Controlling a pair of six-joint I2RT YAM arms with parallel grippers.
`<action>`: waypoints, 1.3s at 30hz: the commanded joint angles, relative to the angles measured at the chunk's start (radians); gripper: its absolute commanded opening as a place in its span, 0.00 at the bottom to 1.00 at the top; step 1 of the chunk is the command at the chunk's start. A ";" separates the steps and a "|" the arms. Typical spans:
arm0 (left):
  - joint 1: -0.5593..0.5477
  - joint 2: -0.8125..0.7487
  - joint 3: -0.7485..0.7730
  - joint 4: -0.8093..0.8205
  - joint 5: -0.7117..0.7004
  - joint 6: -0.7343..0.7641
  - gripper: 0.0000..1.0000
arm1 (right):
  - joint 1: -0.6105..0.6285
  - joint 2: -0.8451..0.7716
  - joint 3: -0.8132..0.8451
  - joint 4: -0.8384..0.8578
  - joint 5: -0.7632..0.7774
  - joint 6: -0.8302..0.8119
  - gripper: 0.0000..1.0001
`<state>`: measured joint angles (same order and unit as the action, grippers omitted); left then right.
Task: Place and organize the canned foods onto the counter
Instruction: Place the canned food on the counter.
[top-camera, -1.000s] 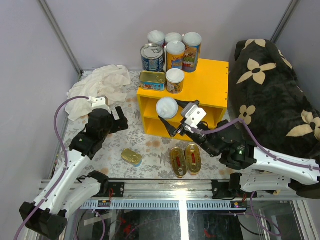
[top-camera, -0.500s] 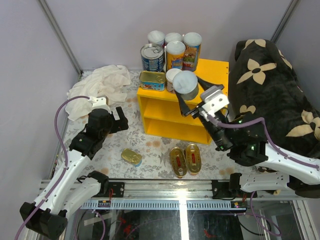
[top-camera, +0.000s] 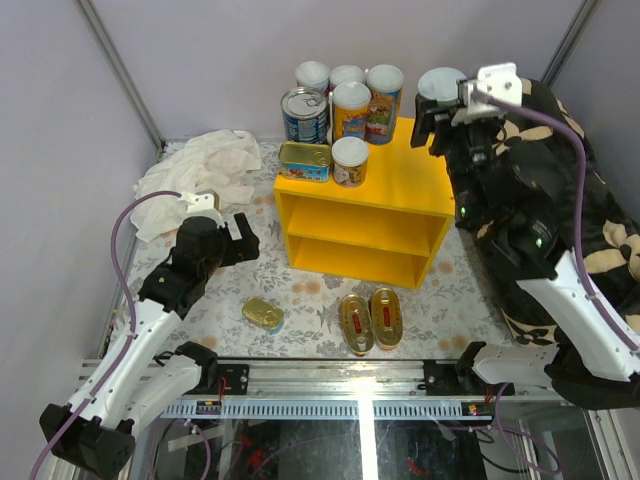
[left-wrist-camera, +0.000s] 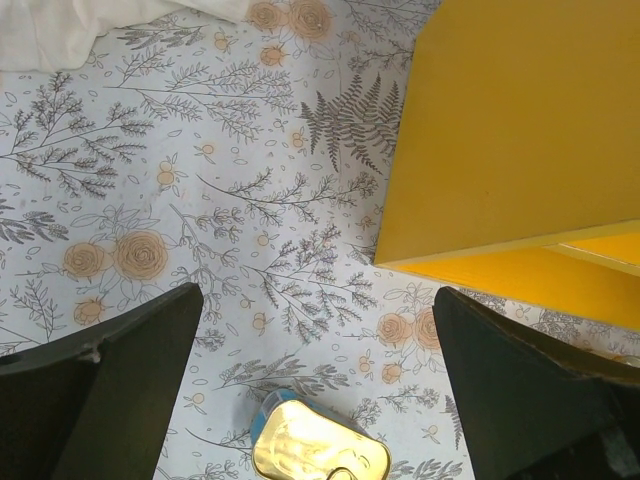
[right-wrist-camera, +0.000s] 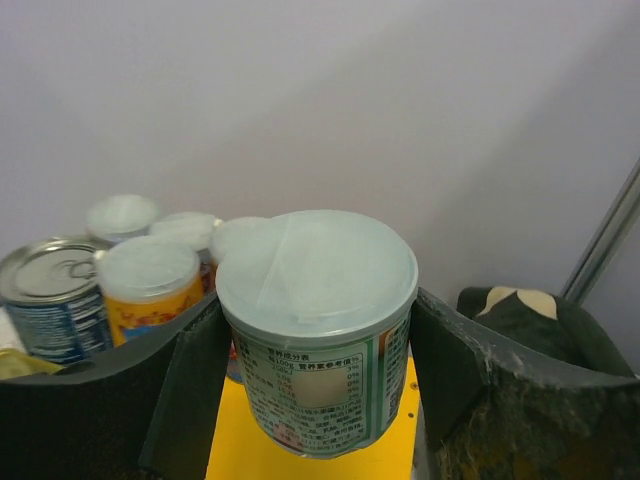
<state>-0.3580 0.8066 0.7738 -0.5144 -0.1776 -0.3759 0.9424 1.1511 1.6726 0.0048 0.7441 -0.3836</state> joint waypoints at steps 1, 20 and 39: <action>0.008 0.000 0.019 0.057 0.031 0.017 1.00 | -0.218 0.094 0.141 -0.290 -0.209 0.281 0.00; 0.008 0.000 0.010 0.047 0.022 0.024 1.00 | -0.424 0.078 -0.187 -0.222 -0.517 0.484 0.00; 0.008 0.005 0.006 0.047 0.029 0.013 1.00 | -0.424 -0.128 -0.501 -0.166 -0.588 0.555 0.99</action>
<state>-0.3576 0.8104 0.7738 -0.5098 -0.1593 -0.3691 0.5213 1.0603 1.2076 -0.1467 0.1841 0.1524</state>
